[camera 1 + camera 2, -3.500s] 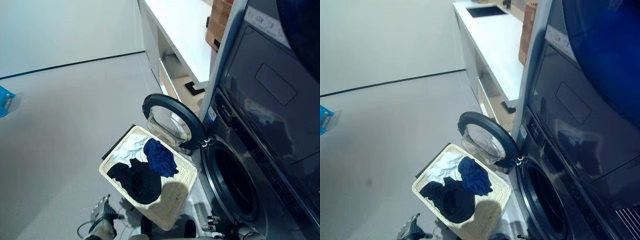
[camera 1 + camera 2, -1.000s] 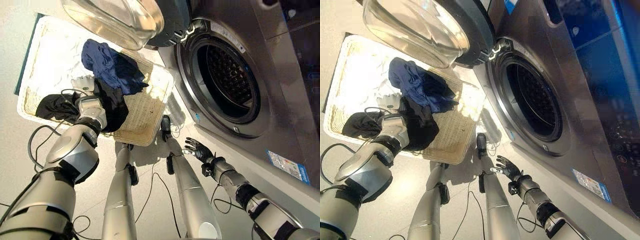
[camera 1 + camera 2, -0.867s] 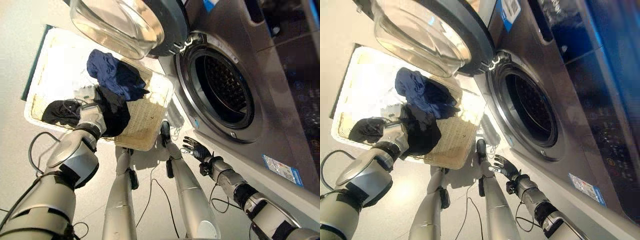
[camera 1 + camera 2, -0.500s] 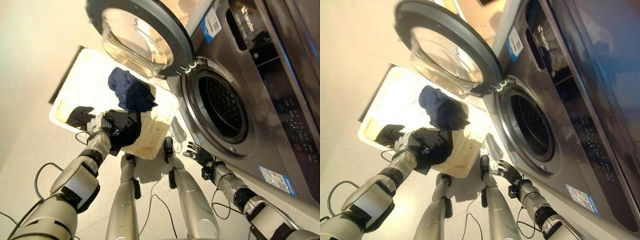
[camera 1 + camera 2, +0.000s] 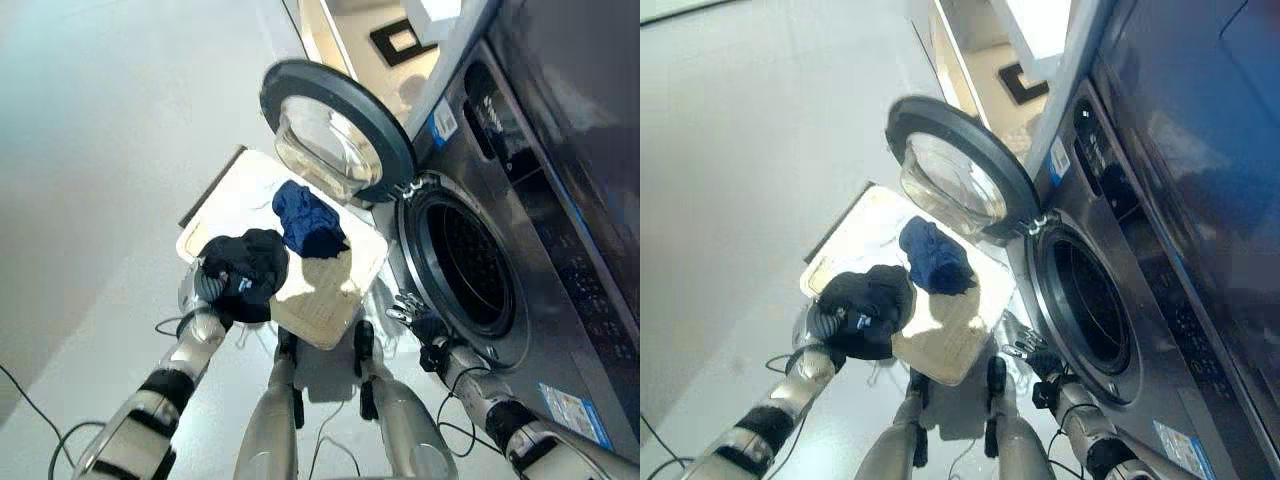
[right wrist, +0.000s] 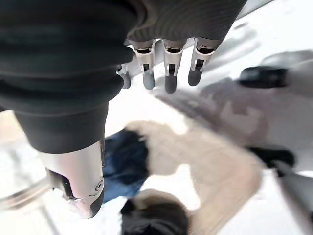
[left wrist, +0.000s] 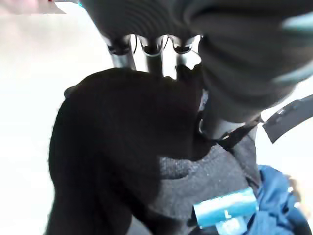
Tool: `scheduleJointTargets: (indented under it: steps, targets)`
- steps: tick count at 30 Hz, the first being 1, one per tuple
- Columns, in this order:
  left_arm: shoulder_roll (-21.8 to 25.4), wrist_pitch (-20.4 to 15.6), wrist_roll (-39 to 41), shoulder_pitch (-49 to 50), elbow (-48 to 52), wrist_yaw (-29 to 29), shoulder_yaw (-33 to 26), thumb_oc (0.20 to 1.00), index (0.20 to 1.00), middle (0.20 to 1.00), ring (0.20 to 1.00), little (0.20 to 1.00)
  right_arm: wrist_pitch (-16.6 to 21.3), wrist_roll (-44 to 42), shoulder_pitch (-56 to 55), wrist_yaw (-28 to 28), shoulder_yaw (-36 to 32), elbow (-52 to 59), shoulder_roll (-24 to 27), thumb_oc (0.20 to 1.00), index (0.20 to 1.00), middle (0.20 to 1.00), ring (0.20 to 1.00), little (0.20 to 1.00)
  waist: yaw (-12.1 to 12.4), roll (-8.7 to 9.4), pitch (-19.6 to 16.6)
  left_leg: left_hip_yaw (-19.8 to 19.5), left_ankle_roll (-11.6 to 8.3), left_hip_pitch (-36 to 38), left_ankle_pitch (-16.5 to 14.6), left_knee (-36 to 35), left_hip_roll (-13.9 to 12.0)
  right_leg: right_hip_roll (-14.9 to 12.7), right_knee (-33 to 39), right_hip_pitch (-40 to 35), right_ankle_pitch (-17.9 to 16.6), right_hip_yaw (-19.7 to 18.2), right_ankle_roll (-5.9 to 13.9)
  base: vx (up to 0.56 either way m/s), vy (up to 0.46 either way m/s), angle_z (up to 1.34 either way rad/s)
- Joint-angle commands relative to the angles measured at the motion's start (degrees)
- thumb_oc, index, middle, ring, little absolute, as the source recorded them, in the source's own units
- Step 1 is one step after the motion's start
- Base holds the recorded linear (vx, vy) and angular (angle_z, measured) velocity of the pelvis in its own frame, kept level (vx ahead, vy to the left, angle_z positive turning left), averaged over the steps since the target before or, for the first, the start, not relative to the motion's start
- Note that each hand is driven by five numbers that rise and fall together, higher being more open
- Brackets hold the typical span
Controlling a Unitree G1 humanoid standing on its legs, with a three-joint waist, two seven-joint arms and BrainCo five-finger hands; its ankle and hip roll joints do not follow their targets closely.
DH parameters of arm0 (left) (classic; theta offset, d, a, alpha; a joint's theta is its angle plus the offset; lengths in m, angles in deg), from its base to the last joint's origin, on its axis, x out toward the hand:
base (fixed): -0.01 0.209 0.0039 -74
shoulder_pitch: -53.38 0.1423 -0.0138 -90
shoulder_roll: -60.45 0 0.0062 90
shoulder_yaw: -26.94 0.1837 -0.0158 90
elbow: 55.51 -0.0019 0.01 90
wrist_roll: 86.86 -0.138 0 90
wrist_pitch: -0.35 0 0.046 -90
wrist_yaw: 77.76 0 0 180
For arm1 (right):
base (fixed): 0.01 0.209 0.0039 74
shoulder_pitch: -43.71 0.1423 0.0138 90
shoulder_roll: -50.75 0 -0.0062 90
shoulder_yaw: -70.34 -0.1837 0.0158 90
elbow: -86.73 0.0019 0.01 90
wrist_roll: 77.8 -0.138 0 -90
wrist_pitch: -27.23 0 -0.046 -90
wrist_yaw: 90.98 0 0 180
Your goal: Put the clothes into the washing machine.
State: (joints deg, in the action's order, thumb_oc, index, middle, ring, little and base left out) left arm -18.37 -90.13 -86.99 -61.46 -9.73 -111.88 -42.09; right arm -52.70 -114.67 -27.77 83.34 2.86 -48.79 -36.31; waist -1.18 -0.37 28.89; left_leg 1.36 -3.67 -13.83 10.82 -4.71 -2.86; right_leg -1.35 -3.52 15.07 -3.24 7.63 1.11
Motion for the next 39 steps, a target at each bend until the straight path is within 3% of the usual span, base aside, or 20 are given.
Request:
scheduleJointTargets:
  steps: [1, 2, 3, 4, 7, 8, 9, 11, 25, 31, 39]
  targets:
    - [-0.8, -4.1, 4.1, -3.6, -1.3, -2.2, -2.5, 0.200, 0.200, 0.200, 0.200, 0.200, 3.3, 1.9, -0.5, 0.9, -1.7, 4.2, 0.3, 1.000, 1.000, 1.000, 1.000, 1.000, 0.0, 1.60, 0.9, 1.6, -0.64, 1.2, -5.7, 3.4, 4.0, 0.2, 2.1, 0.0, -1.7, 0.5, 3.76, 0.02, -0.033, 0.11]
    - [-3.0, -7.2, 11.8, 2.8, 5.5, 3.2, -4.1, 0.200, 0.200, 0.200, 0.200, 0.200, 3.2, 3.8, -2.2, 2.7, -1.7, 10.0, -0.3, 1.000, 1.000, 1.000, 1.000, 1.000, 0.8, 1.05, -0.9, 1.4, -0.62, 3.1, -6.0, 2.7, 4.0, -0.2, 2.5, -2.4, -1.0, 1.5, 3.79, 0.00, 0.000, 0.00]
    - [-3.0, -7.2, 11.8, 2.8, 5.5, 3.2, -4.1, 0.200, 0.200, 0.200, 0.200, 0.200, 3.2, 3.8, -2.2, 2.7, -1.7, 10.0, -0.3, 1.000, 1.000, 1.000, 1.000, 1.000, 0.8, 1.05, -0.9, 1.4, -0.62, 3.1, -6.0, 2.7, 4.0, -0.2, 2.5, -2.4, -1.0, 1.5, 3.79, 0.00, 0.000, 0.00]
    - [-3.8, -9.0, 14.7, 4.7, 7.7, 6.7, -4.3, 0.200, 0.200, 0.200, 0.200, 0.200, 3.2, 4.8, -2.6, 2.9, -1.6, 12.0, -0.3, 1.000, 1.000, 1.000, 1.000, 1.000, 0.9, 0.84, -1.5, 1.5, -0.63, 3.9, -6.0, 2.3, 3.9, -0.3, 2.8, -3.3, -0.7, 1.8, 3.71, 0.00, 0.000, 0.00]
    - [-3.8, -9.0, 14.7, 4.7, 7.7, 6.7, -4.3, 0.200, 0.200, 0.200, 0.200, 0.200, 3.2, 4.8, -2.6, 2.9, -1.6, 12.0, -0.3, 1.000, 1.000, 1.000, 1.000, 1.000, 0.9, 0.84, -1.5, 1.5, -0.63, 3.9, -6.0, 2.3, 3.9, -0.3, 2.8, -3.3, -0.7, 1.8, 3.71, 0.00, 0.000, 0.21]
    - [-4.0, -10.6, 17.2, 6.7, 10.9, 10.4, -4.2, 0.200, 0.200, 0.200, 0.200, 0.200, 2.7, 6.1, -3.2, 3.3, -1.4, 14.8, 0.0, 1.000, 1.000, 1.000, 1.000, 1.000, 1.0, 0.59, -2.2, 1.5, -0.62, 4.7, -6.1, 1.9, 3.9, -0.3, 3.2, -4.3, -0.5, 2.0, 3.58, 0.05, -0.005, 0.67]
    - [-3.1, -10.1, 22.2, 10.9, 20.5, 19.8, -4.2, 0.200, 0.200, 0.200, 0.200, 0.200, 2.4, 11.3, -4.3, 2.2, -1.0, 21.0, 0.9, 1.000, 1.000, 1.000, 1.000, 1.000, 1.5, -0.22, -4.6, 1.2, -0.52, 7.0, -6.3, 1.3, 4.0, -0.6, 3.8, -7.3, 0.1, 3.0, 3.28, 0.06, -0.004, 0.69]
    - [-2.5, -8.9, 23.8, 12.2, 25.2, 24.5, -4.0, 0.200, 0.200, 0.200, 0.200, 0.200, 1.8, 13.7, -4.2, 0.4, -0.2, 23.9, 1.5, 1.000, 1.000, 1.000, 1.000, 1.000, 2.0, -0.53, -6.1, 1.2, -0.42, 8.0, -6.5, 1.5, 4.1, -1.0, 3.9, -8.7, 0.5, 3.8, 3.22, 0.05, -0.009, 0.10]
    - [-0.8, -3.7, 27.1, 12.5, 36.9, 37.9, -0.8, 0.200, 0.200, 0.200, 0.200, 0.200, -2.7, 18.5, -1.8, -6.5, 6.2, 30.3, 3.1, 1.000, 1.000, 1.000, 1.000, 1.000, 3.4, -0.78, -11.3, 0.6, 0.06, 12.1, -7.4, 1.0, 4.5, -1.7, 4.9, -14.0, 1.7, 5.6, 3.05, 0.03, -0.011, 0.05]
    - [0.3, -1.6, 27.5, 11.6, 39.8, 40.4, 0.7, 0.200, 0.200, 0.200, 0.200, 0.200, -1.1, 30.6, -0.1, -7.9, 10.3, 31.3, 6.6, 1.000, 1.000, 1.000, 1.000, 1.000, 3.8, -0.47, -12.7, 0.8, 0.30, 13.5, -8.1, 1.2, 4.5, -1.8, 5.2, -15.7, 2.1, 5.9, 3.11, 0.04, -0.011, 0.05]
    - [0.9, -0.3, 29.1, 11.2, 40.8, 42.1, 1.1, 0.200, 0.200, 0.200, 0.200, 0.200, -0.9, 30.4, 0.7, -7.9, 11.2, 31.8, 7.8, 1.000, 1.000, 1.000, 1.000, 1.000, 4.0, -0.28, -13.1, 0.9, 0.42, 13.9, -8.5, 1.5, 4.6, -1.8, 5.4, -16.3, 2.2, 5.9, 3.10, 0.01, -0.004, 0.00]
